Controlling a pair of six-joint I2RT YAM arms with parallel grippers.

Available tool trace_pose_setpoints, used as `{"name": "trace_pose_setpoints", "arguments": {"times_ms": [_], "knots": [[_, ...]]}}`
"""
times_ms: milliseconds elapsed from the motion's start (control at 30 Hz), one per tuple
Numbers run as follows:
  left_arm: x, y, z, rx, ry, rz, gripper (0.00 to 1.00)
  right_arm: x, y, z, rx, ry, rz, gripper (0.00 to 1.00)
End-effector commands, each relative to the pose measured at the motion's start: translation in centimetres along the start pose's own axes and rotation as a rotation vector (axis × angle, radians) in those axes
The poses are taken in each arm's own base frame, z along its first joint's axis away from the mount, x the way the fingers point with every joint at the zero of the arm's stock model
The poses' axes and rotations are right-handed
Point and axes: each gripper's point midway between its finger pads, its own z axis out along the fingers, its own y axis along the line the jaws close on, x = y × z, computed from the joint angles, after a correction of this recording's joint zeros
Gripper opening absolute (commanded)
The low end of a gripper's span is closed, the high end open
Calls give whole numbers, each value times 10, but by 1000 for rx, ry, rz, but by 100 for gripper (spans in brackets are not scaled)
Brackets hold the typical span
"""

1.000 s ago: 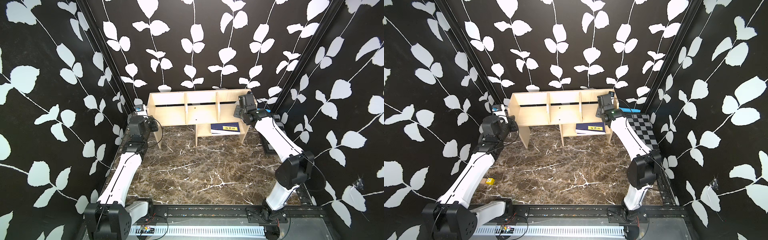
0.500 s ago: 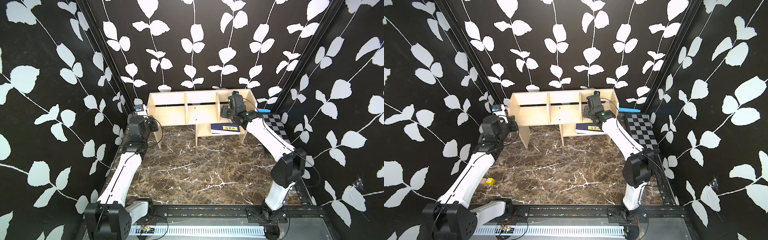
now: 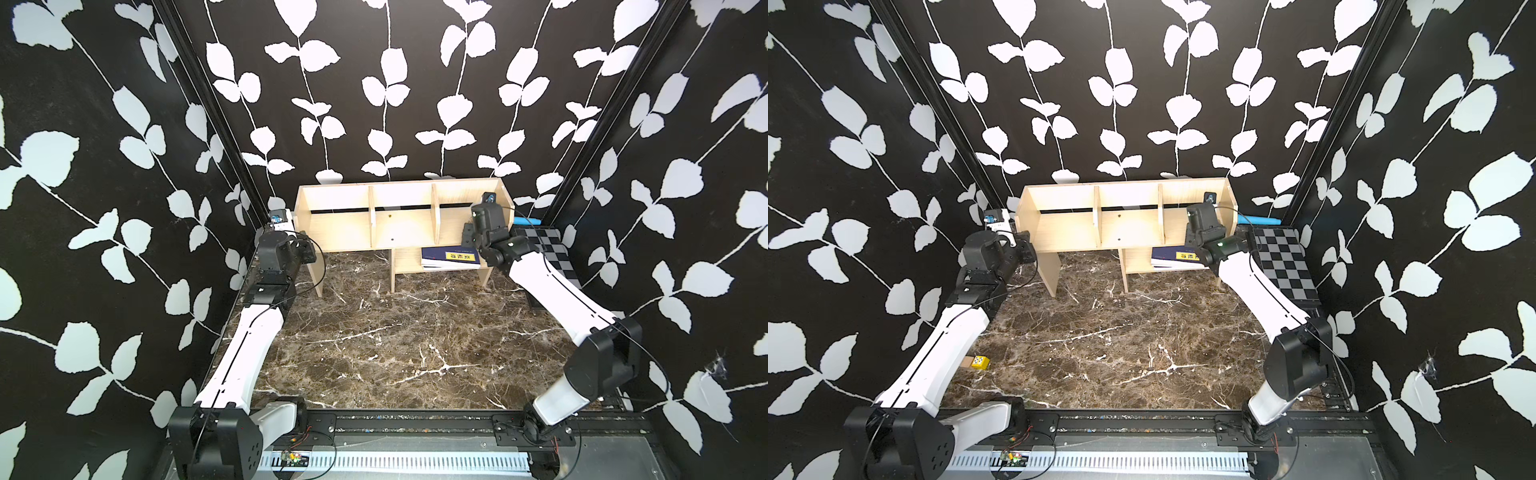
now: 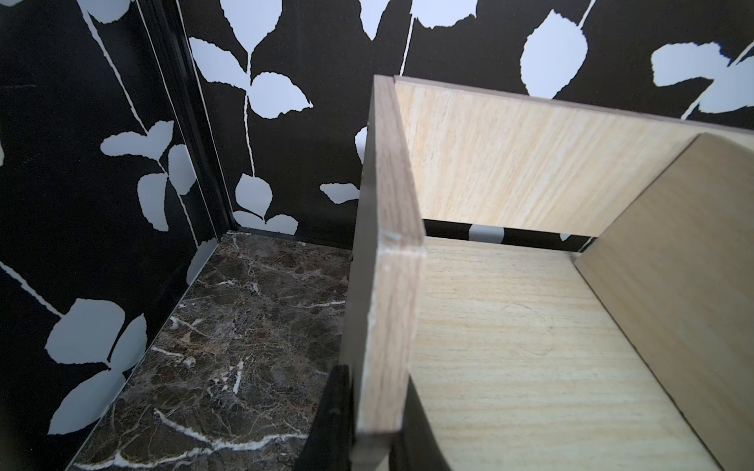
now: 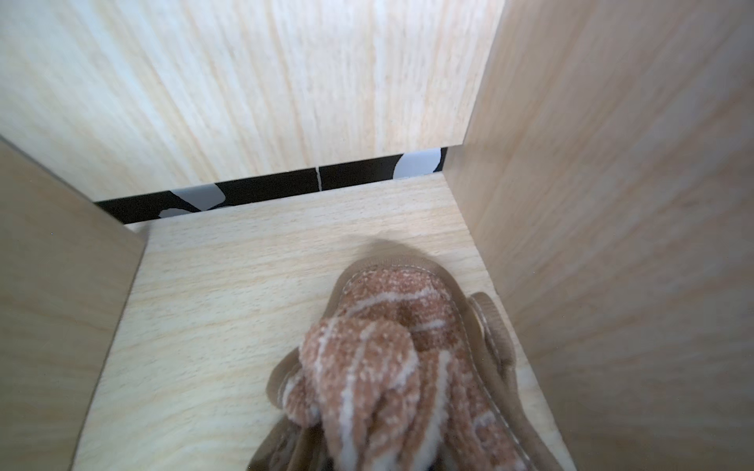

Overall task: Wipe the bookshelf clean with a cloth
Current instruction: Wipe the dust from the shelf.

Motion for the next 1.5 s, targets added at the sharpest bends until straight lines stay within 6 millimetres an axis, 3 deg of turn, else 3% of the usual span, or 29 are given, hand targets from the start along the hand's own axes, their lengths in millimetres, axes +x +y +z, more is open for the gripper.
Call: {"name": "trace_pose_setpoints", "arguments": {"times_ms": [0,133,233,400,567,667,800,833,1000,1133,1300,1367,1467], "knots": [[16,-8,0,51,79,-173,0,30,30,1,-77,59,-60,0],[18,-8,1,52,87,-173,0,15,54,11,-129,71,-86,0],[18,-8,1,52,86,-169,0,-4,56,17,-88,50,-105,0],[17,-8,0,49,84,-164,0,-35,27,19,31,-24,-94,0],[18,-9,2,54,89,-167,0,-50,-4,-2,134,-88,-99,0],[17,-9,2,55,88,-168,0,-41,-14,-10,159,-86,-114,0],[17,-9,1,53,85,-164,0,-11,-19,-8,149,-31,-107,0],[18,-9,2,53,89,-164,0,-12,-20,-17,129,-38,-83,0],[20,-10,3,61,98,-166,0,11,14,-17,-12,7,-76,0],[21,-10,4,62,102,-166,0,7,40,-13,-76,43,-90,0],[20,-11,4,64,99,-166,0,-36,52,-42,-119,-56,-78,0],[20,-12,4,70,101,-167,0,-66,54,-78,-130,-138,-93,0],[19,-12,3,71,99,-169,0,-96,65,-118,-150,-243,-136,0]]}}
